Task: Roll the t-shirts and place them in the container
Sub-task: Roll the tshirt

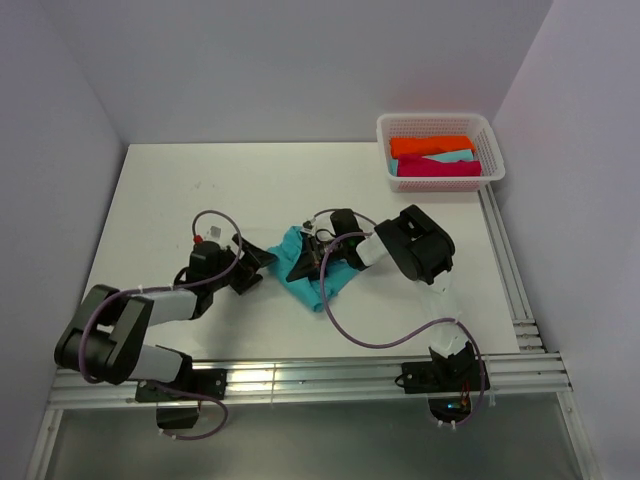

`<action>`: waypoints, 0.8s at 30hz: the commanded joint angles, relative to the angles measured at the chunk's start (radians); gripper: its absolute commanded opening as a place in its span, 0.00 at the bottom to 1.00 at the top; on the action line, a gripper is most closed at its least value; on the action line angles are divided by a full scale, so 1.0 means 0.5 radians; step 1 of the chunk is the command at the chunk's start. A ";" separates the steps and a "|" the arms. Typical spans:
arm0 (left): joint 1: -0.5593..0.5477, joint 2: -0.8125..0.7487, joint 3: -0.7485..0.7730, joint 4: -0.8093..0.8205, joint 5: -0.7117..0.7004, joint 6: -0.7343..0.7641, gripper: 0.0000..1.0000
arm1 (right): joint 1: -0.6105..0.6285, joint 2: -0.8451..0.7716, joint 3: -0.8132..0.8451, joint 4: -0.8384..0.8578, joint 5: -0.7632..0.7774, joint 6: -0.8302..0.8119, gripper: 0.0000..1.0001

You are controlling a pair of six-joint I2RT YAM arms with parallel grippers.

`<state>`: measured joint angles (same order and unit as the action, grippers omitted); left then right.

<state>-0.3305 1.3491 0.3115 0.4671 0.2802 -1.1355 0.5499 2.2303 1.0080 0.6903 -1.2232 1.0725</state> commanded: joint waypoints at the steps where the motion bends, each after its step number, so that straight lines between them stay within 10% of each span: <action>1: -0.020 0.195 0.042 0.280 -0.091 -0.042 0.97 | -0.023 0.049 0.049 -0.129 -0.002 -0.096 0.00; 17: -0.118 0.631 0.349 0.312 -0.137 0.007 0.39 | -0.026 0.049 0.049 -0.138 0.038 -0.077 0.00; 24: -0.140 0.652 0.659 -0.213 -0.207 0.203 0.10 | -0.023 -0.144 0.156 -0.983 0.200 -0.729 0.39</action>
<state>-0.3943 1.6752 0.5808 0.4706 0.2256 -1.1007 0.5442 2.2044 1.0477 0.4782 -1.1976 0.9085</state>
